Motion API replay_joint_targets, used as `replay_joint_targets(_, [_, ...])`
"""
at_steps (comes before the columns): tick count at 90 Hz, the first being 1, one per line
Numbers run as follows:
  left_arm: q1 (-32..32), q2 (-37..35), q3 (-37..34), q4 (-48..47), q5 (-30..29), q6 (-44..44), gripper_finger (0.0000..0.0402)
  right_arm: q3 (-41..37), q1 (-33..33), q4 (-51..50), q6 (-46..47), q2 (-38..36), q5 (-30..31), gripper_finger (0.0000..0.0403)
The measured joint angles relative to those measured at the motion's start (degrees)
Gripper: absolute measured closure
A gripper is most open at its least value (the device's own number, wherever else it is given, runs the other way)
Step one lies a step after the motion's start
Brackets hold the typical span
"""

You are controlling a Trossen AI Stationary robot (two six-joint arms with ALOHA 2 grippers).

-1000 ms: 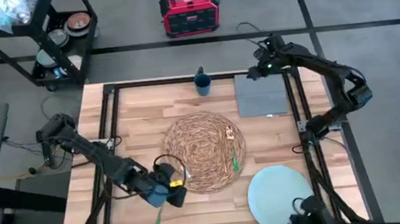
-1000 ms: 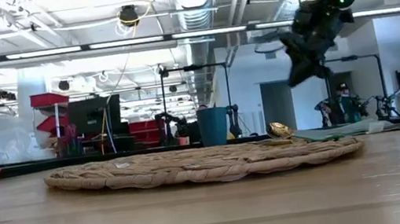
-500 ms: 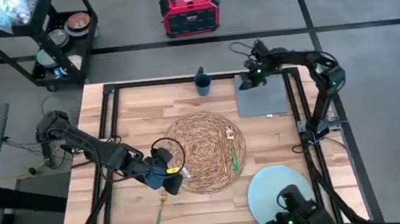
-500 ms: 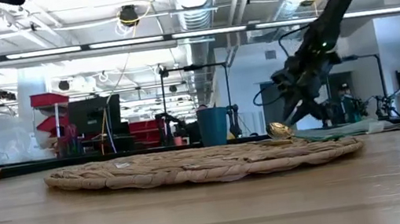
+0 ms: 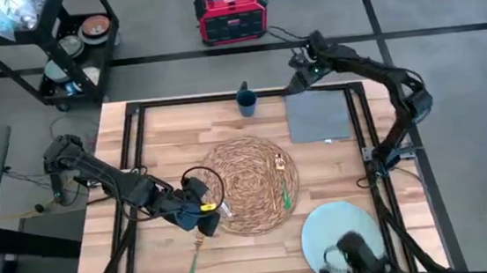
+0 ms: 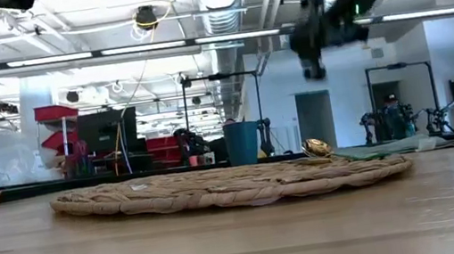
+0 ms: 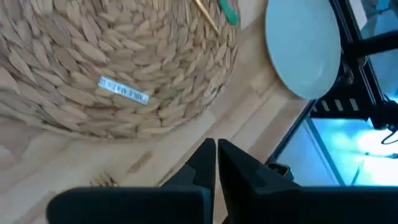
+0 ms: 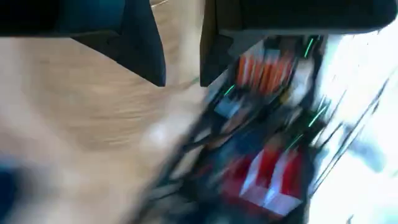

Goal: Set table place
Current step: Adjust the blue cup

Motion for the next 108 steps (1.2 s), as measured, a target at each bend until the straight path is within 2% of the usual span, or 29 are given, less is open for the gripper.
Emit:
replay_joint_targets(5, [0.0, 0.01, 0.0, -0.79, -1.59, 1.79, 0.0401, -0.07, 4.76, 4.68, 0.72, -2.12, 1.0, 0.0315])
replay_joint_targets(11, [0.0, -0.89, -0.02, -3.57, -4.93, 4.37, 0.0401, 0.51, 9.6, 18.29, 6.54, -3.65, 4.23, 0.0315])
replay_joint_targets(16, [0.42, -2.47, -0.02, -6.03, -7.72, 4.84, 0.0401, 2.8, 13.74, 28.39, 11.36, -3.78, 9.98, 0.032])
replay_joint_targets(20, [0.95, -4.35, -0.01, -7.96, -8.43, 5.0, 0.0401, 6.06, 16.65, 30.41, 10.77, -3.17, 16.91, 0.0329])
replay_joint_targets(24, [1.71, -5.95, 0.0, -10.52, -8.79, 6.3, 0.0401, 10.1, 17.63, 23.47, 5.04, -2.37, 23.76, 0.0341])
replay_joint_targets(28, [2.43, -7.33, 0.0, -12.2, -8.79, 7.6, 0.0401, 15.64, 18.07, 10.52, -5.1, -0.52, 33.39, 0.0355])
replay_joint_targets(35, [3.08, -8.89, 0.0, -14.93, -8.65, 9.76, 0.0401, 26.48, 17.78, -12.71, -26.29, 5.08, 60.01, 0.0375])
replay_joint_targets(38, [3.42, -9.25, 0.0, -16.14, -8.54, 10.51, 0.0401, 30.4, 17.39, -19.83, -31.87, 8.09, 71.45, 0.038])
replay_joint_targets(43, [4.36, -9.48, 0.0, -16.68, -8.54, 11.68, 0.0401, 35.94, 16.61, -23.96, -34.8, 12.46, 87.21, 0.0386])
replay_joint_targets(46, [5.24, -9.32, 0.0, -16.49, -8.59, 12.53, 0.0401, 37.78, 16.02, -23.37, -36.0, 14.73, 91.08, 0.039])
replay_joint_targets(56, [8.59, -8.19, 0.0, -14.04, -9.01, 14.9, 0.0401, 39.54, 11.68, -20.4, -33.45, 17.59, 86.52, 0.04])
replay_joint_targets(61, [10.23, -7.62, 0.0, -11.9, -8.99, 15.91, 0.0401, 39.93, 9.86, -18.67, -31.38, 19.22, 86.87, 0.0402])
replay_joint_targets(69, [10.93, -7.07, 0.0, -10.38, -8.98, 17.65, 0.0401, 39.7, 6.88, -23.84, -30.1, 22.43, 86.82, 0.0402])
replay_joint_targets(75, [10.85, -6.83, 0.0, -10.3, -8.94, 17.96, 0.0401, 39.11, 5.69, -24.24, -28.41, 25.03, 83.53, 0.0403])
replay_joint_targets(85, [10.6, -6.75, 0.0, -11.54, -8.69, 16.42, 0.0401, 39.21, 5.53, -24.63, -24.99, 27.19, 77.64, 0.0403])
replay_joint_targets(98, [10.57, -6.75, 0.0, -12.55, -8.66, 15.45, 0.0401, 39.2, 6.87, -26.43, -22.58, 29.01, 76.66, 0.0403])
replay_joint_targets(108, [10.54, -6.77, 0.0, -13.22, -8.61, 16.65, 0.0401, 39.19, 7.32, -26.13, -18.77, 30.33, 71.29, 0.0403])
